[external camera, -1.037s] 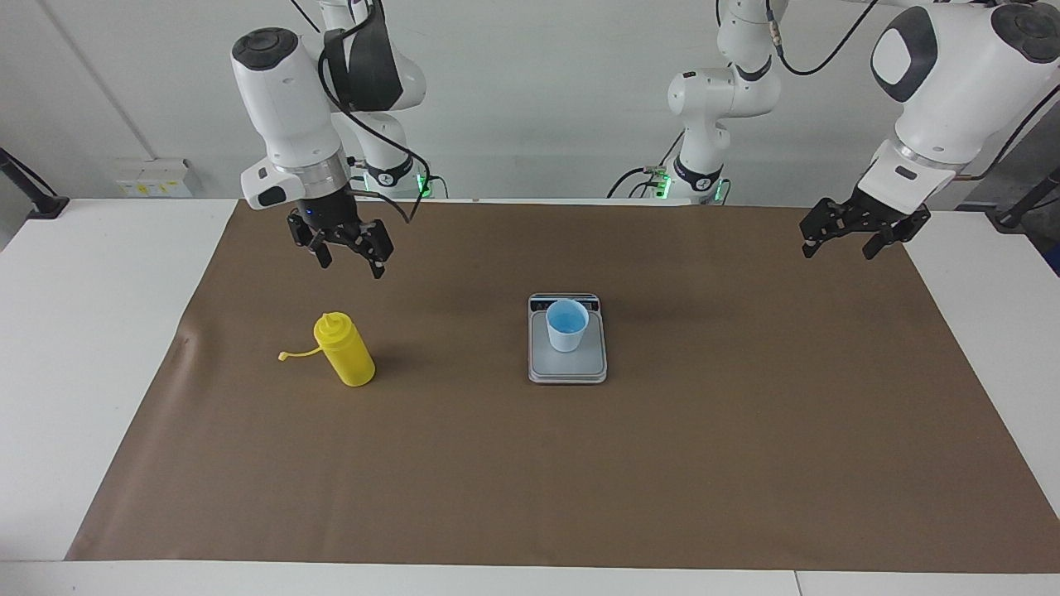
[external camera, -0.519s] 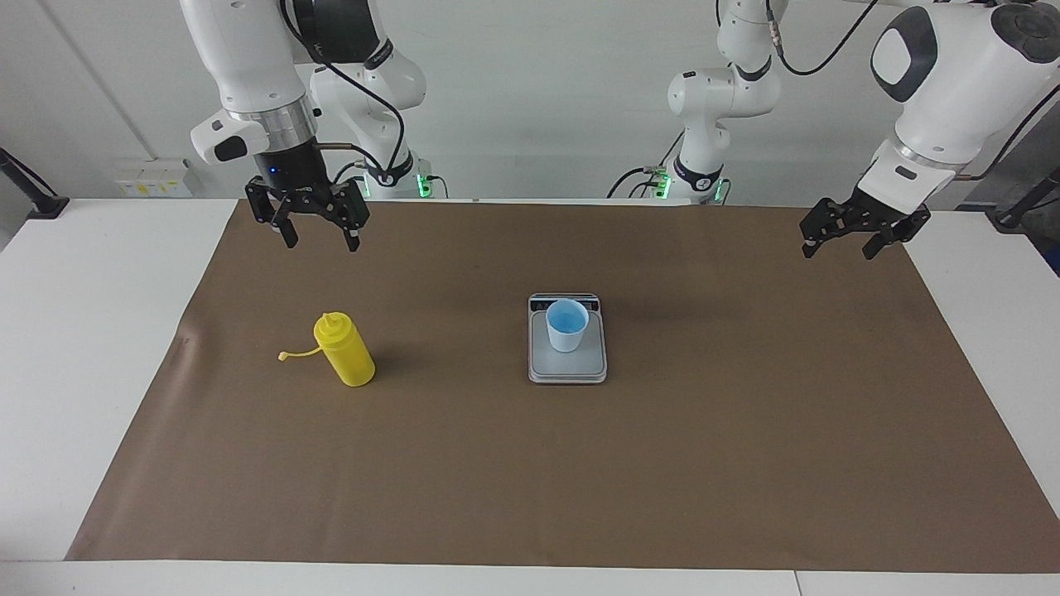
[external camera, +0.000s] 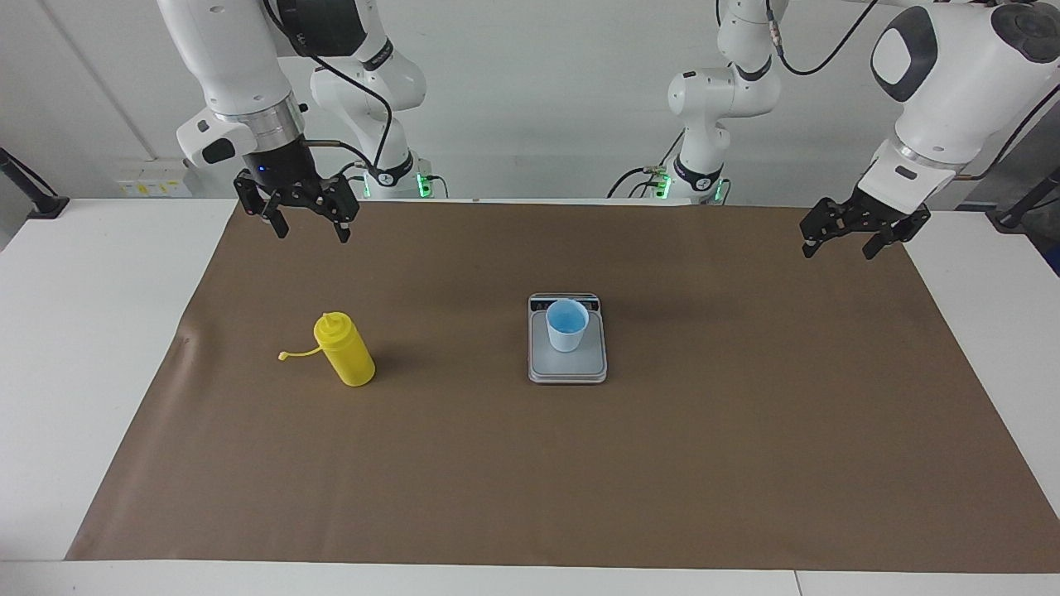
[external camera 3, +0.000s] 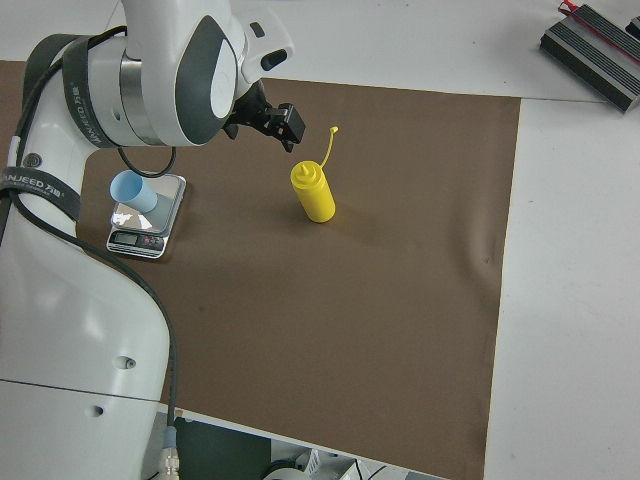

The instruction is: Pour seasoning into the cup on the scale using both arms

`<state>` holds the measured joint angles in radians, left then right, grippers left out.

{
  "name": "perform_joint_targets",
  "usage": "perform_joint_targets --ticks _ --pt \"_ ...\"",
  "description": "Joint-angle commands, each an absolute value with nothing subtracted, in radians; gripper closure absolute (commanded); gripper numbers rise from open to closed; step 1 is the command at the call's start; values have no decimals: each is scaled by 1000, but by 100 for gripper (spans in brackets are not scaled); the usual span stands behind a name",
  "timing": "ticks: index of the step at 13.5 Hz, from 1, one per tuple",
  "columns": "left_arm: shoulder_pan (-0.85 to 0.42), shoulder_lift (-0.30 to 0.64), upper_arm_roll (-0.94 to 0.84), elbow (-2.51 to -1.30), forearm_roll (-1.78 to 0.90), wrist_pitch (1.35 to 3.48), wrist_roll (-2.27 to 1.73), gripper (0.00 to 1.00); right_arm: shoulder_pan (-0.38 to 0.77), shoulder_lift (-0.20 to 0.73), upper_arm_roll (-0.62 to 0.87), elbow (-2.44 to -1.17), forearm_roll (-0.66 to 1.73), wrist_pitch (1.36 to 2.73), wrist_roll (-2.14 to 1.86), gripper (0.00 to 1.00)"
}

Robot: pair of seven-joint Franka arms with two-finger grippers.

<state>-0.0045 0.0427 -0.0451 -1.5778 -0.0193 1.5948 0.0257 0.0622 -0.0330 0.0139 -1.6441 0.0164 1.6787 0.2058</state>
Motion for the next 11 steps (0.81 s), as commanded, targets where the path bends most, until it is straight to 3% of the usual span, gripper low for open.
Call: perform_joint_targets --ticks 1,11 --pt "3 15 -49 -1614 -3 1617 26 0 18 -34 51 -1635 6 1640 178 0" --pt "3 15 -49 -1614 -2 1615 26 0 31 -44 58 -1660 0 1624 179 0"
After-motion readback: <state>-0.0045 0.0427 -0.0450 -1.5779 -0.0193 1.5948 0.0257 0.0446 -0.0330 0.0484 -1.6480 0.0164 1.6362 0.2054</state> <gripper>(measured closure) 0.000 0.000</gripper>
